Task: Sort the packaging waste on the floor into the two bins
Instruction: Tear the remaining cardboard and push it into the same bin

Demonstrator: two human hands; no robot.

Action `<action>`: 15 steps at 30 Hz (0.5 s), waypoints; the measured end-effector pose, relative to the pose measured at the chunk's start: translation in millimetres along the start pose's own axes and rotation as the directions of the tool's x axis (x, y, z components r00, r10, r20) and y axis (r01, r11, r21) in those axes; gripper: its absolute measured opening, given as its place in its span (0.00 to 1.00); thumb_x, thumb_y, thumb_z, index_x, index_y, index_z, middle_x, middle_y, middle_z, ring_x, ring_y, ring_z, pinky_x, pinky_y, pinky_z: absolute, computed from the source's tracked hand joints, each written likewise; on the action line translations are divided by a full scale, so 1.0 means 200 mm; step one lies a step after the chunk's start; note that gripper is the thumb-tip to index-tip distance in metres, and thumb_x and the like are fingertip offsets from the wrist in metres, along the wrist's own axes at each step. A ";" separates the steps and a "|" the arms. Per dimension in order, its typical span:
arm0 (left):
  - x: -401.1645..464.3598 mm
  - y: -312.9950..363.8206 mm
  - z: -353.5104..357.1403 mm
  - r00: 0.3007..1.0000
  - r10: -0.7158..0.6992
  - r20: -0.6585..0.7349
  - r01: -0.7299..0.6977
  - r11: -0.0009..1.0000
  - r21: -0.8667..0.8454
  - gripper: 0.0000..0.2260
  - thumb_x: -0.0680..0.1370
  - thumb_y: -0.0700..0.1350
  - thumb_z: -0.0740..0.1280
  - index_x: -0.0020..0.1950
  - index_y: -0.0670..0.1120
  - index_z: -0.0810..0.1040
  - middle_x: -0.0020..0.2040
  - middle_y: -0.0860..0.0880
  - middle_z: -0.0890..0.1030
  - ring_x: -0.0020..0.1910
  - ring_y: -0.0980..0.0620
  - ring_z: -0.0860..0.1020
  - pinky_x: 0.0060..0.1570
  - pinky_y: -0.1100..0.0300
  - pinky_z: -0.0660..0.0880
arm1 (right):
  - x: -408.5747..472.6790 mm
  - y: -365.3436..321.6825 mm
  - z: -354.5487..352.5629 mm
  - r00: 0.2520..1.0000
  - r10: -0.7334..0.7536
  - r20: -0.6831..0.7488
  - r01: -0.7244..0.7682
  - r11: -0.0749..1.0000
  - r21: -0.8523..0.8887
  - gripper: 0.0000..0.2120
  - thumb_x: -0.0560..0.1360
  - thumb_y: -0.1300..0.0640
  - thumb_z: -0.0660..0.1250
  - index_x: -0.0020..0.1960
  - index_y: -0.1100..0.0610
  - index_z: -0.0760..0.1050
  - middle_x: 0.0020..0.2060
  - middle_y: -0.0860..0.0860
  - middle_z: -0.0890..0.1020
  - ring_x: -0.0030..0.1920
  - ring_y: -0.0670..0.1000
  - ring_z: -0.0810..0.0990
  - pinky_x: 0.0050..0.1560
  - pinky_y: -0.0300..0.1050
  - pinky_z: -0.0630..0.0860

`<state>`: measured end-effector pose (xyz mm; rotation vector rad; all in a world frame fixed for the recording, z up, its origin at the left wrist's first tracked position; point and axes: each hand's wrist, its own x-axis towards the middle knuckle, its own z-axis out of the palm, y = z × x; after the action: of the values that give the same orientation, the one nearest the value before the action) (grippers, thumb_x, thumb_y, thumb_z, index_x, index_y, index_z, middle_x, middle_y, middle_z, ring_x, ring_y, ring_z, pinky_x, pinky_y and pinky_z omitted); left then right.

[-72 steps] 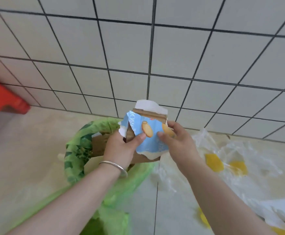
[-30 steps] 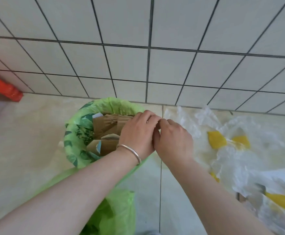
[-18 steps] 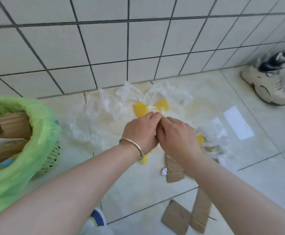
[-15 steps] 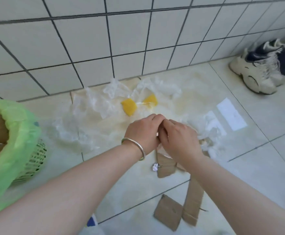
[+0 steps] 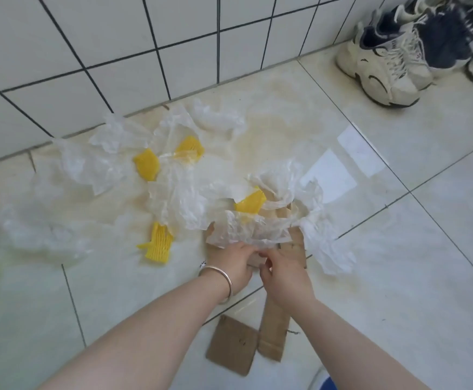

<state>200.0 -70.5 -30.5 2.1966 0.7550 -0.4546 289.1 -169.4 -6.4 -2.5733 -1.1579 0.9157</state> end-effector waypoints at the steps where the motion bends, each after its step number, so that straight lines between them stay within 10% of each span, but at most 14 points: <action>1: 0.02 -0.02 0.03 1.000 -0.008 0.016 0.007 0.999 0.040 0.23 0.76 0.42 0.60 0.71 0.53 0.66 0.69 0.51 0.71 0.69 0.50 0.68 0.68 0.55 0.65 | 0.01 0.03 0.01 0.999 0.020 0.029 -0.020 1.000 -0.008 0.17 0.79 0.54 0.56 0.66 0.51 0.69 0.54 0.50 0.79 0.52 0.53 0.79 0.42 0.44 0.72; 6: 0.08 -0.05 0.04 0.995 0.003 -0.096 0.015 0.982 0.186 0.22 0.76 0.46 0.61 0.70 0.51 0.68 0.70 0.53 0.67 0.70 0.49 0.63 0.70 0.57 0.62 | 0.11 0.07 -0.02 0.990 0.136 -0.027 -0.135 0.990 0.050 0.16 0.78 0.56 0.56 0.65 0.50 0.68 0.53 0.51 0.80 0.51 0.54 0.79 0.42 0.44 0.71; 10: 0.11 -0.04 -0.04 0.919 0.034 -0.393 0.080 0.959 0.270 0.26 0.60 0.51 0.77 0.57 0.54 0.76 0.59 0.48 0.75 0.55 0.44 0.76 0.48 0.52 0.76 | 0.21 0.05 -0.07 0.954 0.207 -0.219 -0.182 0.975 0.129 0.19 0.75 0.56 0.62 0.65 0.53 0.64 0.57 0.51 0.75 0.53 0.55 0.78 0.45 0.46 0.71; 15: 0.22 -0.07 -0.10 0.957 -0.088 -0.277 0.180 0.928 0.328 0.35 0.68 0.59 0.71 0.71 0.65 0.56 0.75 0.49 0.50 0.72 0.44 0.55 0.66 0.51 0.63 | 0.40 0.06 -0.10 0.897 0.132 -0.422 -0.116 0.991 0.064 0.19 0.73 0.64 0.60 0.63 0.56 0.73 0.58 0.55 0.74 0.59 0.58 0.70 0.55 0.50 0.68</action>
<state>225.6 -31.9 -48.5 2.5819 1.0370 -0.3990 349.8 -117.6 -31.5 -2.6520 -0.8510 0.3521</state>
